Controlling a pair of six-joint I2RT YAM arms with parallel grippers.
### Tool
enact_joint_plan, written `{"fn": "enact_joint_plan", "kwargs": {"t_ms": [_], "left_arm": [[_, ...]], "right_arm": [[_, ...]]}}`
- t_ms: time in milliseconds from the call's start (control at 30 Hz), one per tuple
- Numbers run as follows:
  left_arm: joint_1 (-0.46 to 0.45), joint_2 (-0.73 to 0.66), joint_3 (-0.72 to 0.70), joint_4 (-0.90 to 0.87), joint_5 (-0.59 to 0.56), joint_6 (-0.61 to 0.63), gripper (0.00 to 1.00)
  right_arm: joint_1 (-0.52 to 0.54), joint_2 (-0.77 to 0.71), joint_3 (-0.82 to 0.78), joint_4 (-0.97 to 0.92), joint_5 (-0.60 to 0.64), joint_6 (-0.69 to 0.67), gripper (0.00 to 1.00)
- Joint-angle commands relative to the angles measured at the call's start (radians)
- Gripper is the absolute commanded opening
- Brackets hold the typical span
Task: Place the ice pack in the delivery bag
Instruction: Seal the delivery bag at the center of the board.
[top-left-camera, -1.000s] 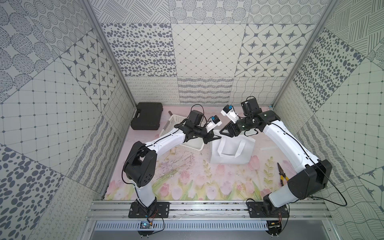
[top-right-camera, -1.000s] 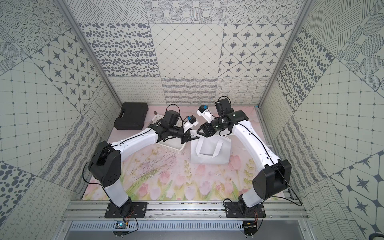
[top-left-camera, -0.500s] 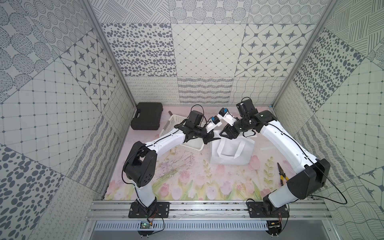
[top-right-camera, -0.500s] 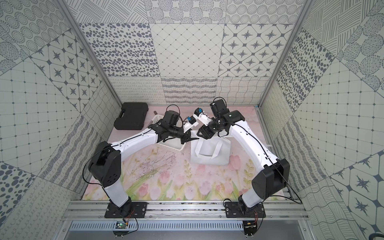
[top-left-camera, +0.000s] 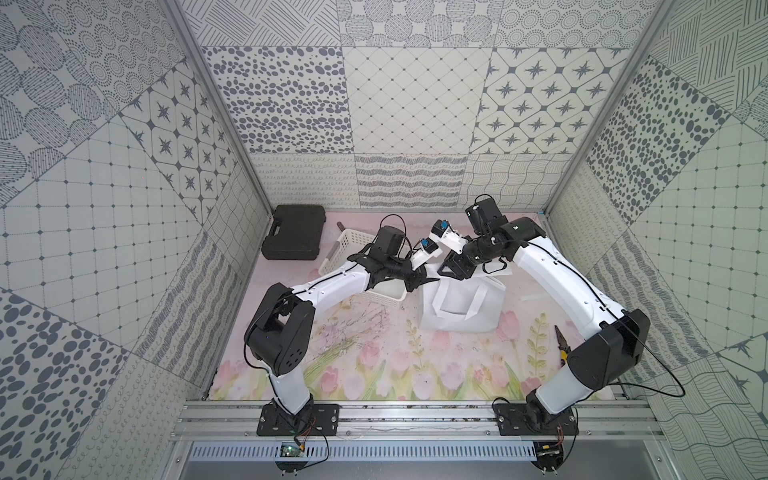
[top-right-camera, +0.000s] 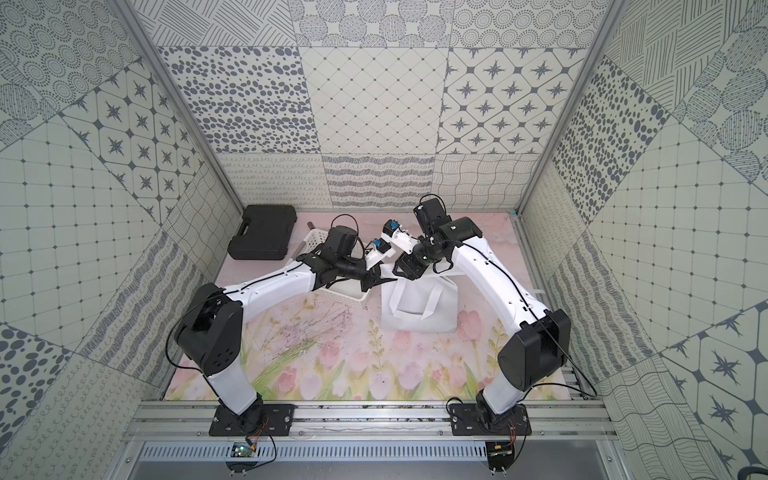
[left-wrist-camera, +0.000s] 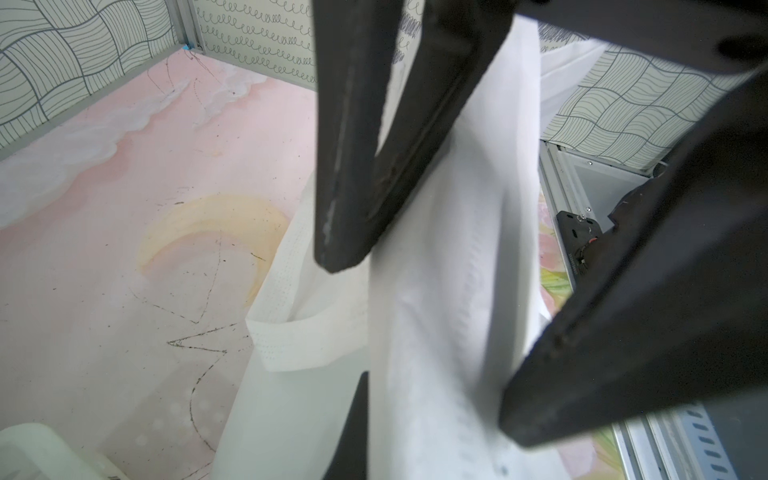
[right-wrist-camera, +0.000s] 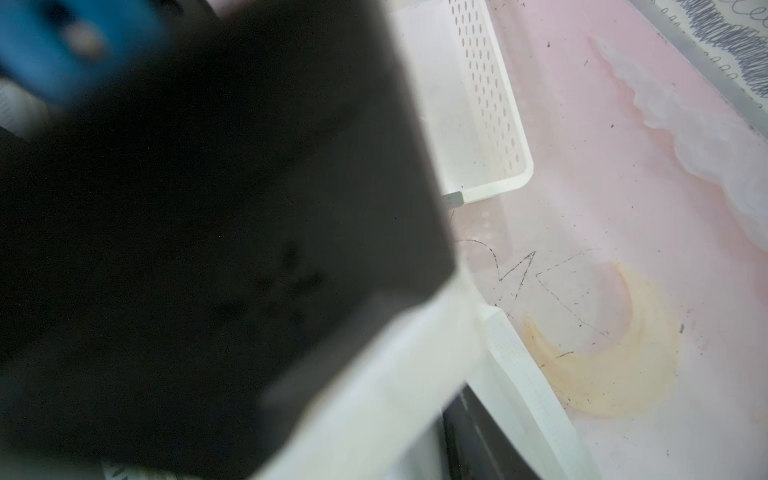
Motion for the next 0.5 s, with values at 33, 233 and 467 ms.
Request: {"fn": "enact_joint_plan", "kwargs": {"t_ms": [33, 233, 467], "left_arm": [[-0.017, -0.019, -0.001, 0.061, -0.053, 0.034, 0.07], [-0.016, -0.028, -0.023, 0.046, -0.054, 0.022, 0.21], [-0.014, -0.063, -0.092, 0.073, -0.089, -0.018, 0.27]], "right_arm": [[0.026, 0.045, 0.021, -0.086, -0.053, -0.037, 0.53], [0.030, 0.031, -0.018, -0.067, -0.019, -0.043, 0.53], [0.030, 0.024, -0.033, -0.045, 0.005, -0.042, 0.52]]}}
